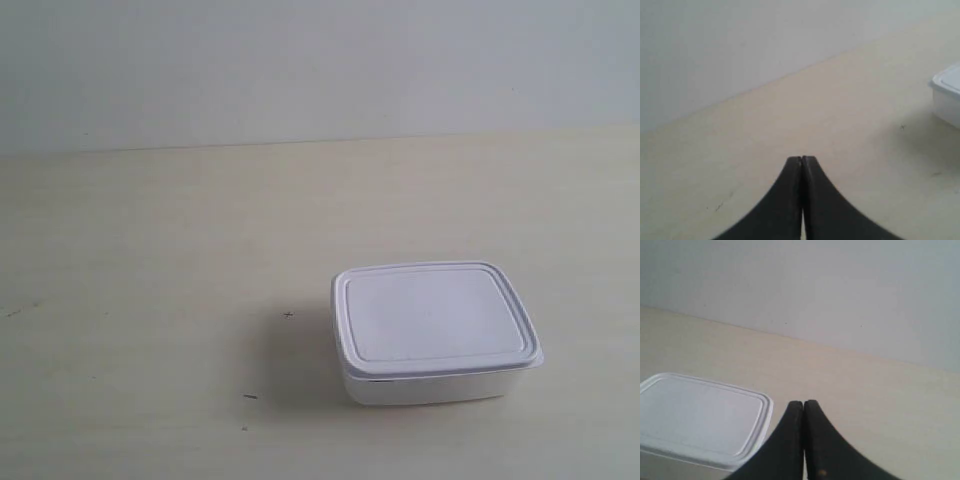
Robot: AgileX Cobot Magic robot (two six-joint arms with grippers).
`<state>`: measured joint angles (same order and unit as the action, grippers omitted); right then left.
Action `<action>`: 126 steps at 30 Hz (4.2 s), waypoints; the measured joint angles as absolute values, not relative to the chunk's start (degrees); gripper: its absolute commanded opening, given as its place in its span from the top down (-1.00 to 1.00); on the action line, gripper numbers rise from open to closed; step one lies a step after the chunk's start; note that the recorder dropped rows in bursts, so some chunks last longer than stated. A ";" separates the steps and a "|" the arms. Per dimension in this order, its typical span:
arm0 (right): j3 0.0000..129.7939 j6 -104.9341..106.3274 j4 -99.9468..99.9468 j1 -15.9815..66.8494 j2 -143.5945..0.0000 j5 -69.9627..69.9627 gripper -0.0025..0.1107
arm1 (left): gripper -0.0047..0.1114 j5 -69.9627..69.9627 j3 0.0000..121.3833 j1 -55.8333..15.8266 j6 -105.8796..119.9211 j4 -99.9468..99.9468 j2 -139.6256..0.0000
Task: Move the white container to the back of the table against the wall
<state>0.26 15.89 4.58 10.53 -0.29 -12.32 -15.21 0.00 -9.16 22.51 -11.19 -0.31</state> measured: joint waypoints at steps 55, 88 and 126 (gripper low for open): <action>53.95 -3.64 19.14 10.53 -59.81 -66.38 0.96 | 0.92 -43.32 48.37 -23.34 13.95 -46.47 -63.59; 35.60 3.85 23.40 10.53 -79.15 -45.79 0.96 | 0.92 -20.33 49.19 -43.63 10.07 -51.04 -95.55; 40.49 8.36 25.36 10.53 -92.26 -36.69 0.96 | 0.92 -14.06 56.37 -43.63 10.07 -52.08 -108.99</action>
